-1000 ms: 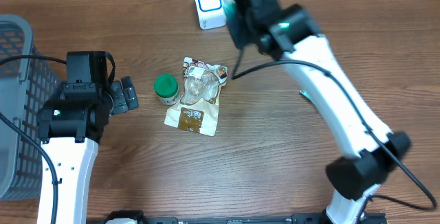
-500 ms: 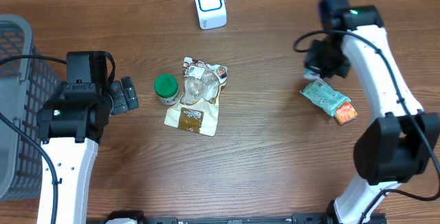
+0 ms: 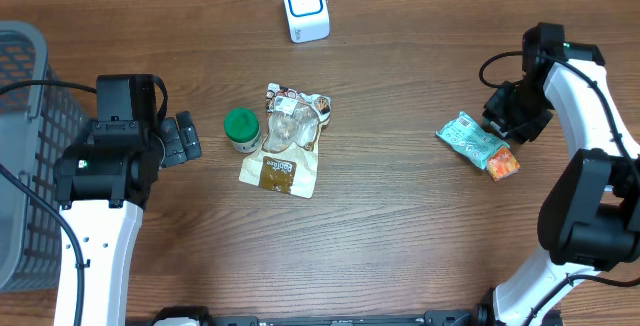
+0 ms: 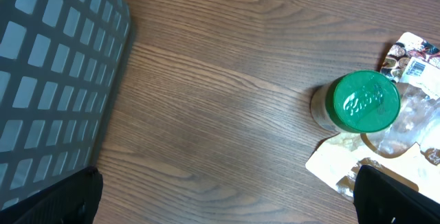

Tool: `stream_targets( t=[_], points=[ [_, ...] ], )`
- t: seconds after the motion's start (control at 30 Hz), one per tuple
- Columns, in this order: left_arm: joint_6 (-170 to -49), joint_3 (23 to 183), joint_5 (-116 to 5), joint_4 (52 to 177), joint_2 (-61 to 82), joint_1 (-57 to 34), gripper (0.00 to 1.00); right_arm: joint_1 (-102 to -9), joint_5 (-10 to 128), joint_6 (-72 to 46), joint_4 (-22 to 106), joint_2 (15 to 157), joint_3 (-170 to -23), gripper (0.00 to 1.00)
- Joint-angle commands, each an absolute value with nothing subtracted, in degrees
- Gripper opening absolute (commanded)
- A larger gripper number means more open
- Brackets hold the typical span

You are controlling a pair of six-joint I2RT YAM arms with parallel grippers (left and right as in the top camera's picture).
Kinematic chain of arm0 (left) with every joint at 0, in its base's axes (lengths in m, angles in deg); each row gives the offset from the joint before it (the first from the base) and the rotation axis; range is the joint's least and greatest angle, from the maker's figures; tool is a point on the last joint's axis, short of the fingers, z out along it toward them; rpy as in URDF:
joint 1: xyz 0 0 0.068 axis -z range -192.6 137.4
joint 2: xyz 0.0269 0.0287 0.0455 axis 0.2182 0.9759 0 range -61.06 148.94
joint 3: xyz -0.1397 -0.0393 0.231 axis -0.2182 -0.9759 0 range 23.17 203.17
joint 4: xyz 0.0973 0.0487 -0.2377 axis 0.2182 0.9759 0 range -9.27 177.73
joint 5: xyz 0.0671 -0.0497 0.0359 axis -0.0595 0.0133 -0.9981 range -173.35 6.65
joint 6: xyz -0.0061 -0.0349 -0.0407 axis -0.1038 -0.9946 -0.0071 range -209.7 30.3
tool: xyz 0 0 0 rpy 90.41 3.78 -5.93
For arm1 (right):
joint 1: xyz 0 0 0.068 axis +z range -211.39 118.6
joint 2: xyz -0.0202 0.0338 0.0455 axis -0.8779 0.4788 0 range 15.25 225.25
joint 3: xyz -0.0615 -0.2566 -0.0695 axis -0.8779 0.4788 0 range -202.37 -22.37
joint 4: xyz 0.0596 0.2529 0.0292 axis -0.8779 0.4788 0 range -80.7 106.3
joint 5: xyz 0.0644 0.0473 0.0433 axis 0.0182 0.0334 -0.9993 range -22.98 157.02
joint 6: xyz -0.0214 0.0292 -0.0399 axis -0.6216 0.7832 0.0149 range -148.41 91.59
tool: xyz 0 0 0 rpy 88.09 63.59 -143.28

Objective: Scan the item barcode
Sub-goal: 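Carry the green item right and release it beside the other packs, then swing the right gripper left toward the clear-and-brown snack bag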

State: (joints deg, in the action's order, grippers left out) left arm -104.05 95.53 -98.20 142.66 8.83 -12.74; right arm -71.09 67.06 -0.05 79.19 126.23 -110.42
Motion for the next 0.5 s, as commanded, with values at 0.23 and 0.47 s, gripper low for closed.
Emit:
stream_targets(
  t=[0.23,0.47],
  points=[
    [-102.98,95.64,-98.77,142.62,8.96,-12.96,1.00,-64.23,42.75,-15.94,90.07,125.79,-120.78,0.44],
    [-102.95,95.64,-98.77,142.62,8.96,-12.96,1.00,-53.80,38.42,-15.91,80.41,125.86,-117.90,0.58]
  ],
)
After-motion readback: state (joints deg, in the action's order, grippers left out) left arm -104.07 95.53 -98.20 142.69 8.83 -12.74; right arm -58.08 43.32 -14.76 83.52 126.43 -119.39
